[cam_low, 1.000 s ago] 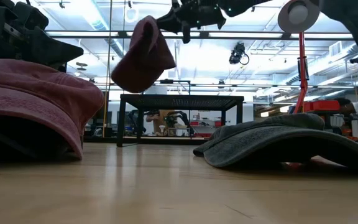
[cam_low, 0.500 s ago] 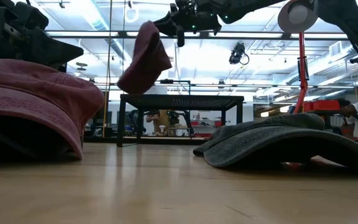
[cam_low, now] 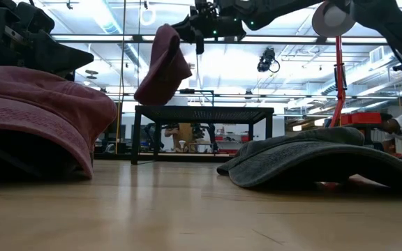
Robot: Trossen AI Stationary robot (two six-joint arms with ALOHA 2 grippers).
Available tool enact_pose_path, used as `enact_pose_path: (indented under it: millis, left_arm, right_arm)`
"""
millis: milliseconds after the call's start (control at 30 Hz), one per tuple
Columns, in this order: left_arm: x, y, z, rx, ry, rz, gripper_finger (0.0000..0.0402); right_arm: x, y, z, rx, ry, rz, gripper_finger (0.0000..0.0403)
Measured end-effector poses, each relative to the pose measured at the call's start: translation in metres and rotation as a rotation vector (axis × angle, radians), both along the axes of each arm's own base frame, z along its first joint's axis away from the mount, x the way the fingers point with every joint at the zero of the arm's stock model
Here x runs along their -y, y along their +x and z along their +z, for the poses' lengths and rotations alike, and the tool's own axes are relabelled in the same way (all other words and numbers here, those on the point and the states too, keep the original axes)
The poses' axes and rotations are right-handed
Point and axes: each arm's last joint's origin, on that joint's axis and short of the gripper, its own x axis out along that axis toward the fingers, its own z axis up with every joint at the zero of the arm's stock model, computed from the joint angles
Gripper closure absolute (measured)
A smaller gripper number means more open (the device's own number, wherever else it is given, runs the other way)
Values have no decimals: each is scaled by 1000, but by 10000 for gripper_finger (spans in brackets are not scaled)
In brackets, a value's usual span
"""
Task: Pick & Place hat
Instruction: Put the middle red cap on the shelf
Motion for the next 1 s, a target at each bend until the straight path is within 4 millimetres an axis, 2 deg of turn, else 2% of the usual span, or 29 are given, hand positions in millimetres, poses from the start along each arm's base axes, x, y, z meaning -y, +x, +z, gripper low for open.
enact_pose_path:
  millis: [333, 500, 800, 1000]
  left_arm:
    - [0, 0, 0, 0, 0, 0, 381]
    - [0, 0, 0, 0, 0, 0, 381]
    - [0, 0, 0, 0, 0, 0, 381]
    - [0, 0, 0, 0, 0, 0, 381]
  right_arm:
    - [2, 3, -46, -100, 60, -7, 392]
    - [7, 0, -62, -152, 86, -17, 392]
    - [26, -12, -67, -156, 69, -54, 392]
    - [28, -15, -68, -169, 97, -37, 392]
